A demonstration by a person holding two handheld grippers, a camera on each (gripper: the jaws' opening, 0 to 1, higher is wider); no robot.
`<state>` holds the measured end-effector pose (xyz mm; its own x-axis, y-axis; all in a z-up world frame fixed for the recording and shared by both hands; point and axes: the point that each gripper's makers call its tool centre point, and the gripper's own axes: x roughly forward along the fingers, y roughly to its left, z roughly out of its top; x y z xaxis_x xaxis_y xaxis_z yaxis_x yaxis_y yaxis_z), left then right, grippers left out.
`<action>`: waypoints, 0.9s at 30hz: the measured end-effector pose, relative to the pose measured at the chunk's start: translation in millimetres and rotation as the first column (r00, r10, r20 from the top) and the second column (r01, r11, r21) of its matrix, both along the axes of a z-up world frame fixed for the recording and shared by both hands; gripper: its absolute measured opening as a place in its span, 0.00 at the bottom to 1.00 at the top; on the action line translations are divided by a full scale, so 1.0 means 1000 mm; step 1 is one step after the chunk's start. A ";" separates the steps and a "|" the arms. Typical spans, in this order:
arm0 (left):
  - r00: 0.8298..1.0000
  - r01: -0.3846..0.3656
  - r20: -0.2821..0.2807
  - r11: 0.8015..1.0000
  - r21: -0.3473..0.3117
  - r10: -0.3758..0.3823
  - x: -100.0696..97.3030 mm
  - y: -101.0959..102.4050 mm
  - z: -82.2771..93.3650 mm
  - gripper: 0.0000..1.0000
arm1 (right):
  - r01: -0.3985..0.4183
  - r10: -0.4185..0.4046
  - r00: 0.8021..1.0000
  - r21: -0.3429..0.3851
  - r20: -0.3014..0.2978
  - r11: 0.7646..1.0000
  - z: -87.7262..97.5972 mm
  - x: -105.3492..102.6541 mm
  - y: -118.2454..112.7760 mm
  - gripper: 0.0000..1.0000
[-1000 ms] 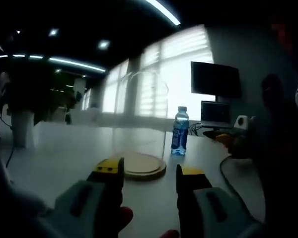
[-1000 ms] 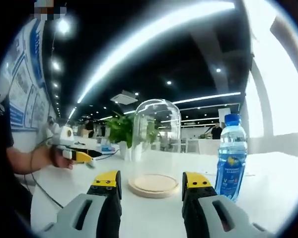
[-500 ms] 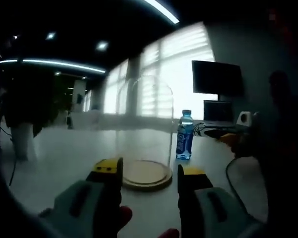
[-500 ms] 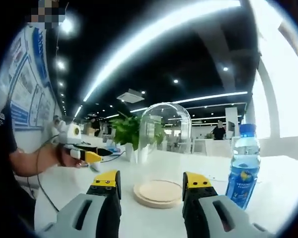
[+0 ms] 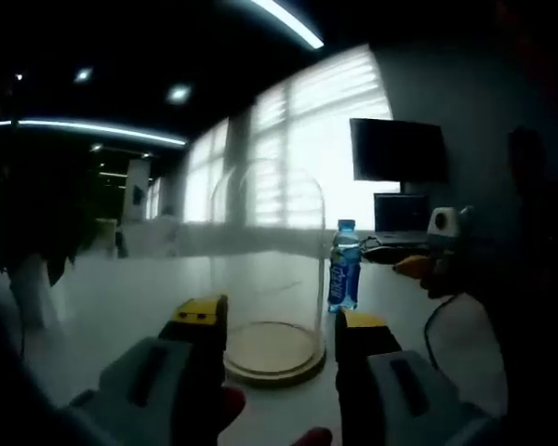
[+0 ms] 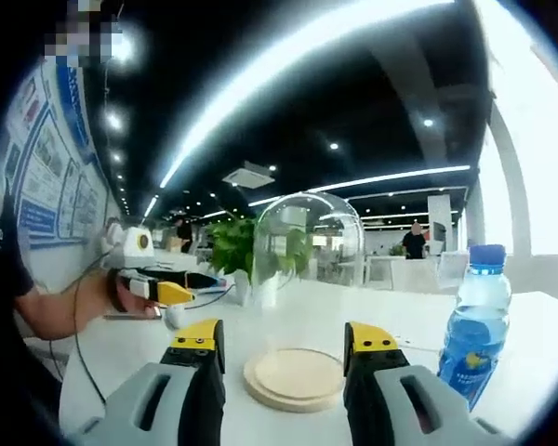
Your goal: Open the cover put in the Mizone put the cover back on
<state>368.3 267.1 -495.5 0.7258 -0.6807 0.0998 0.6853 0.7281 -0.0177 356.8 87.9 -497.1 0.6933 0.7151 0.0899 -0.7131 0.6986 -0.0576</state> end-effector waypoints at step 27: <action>1.000 0.013 0.011 1.000 0.022 -0.013 0.044 -0.004 0.034 0.41 | -0.044 0.045 0.998 0.029 -0.050 0.999 0.027 0.030 0.011 0.48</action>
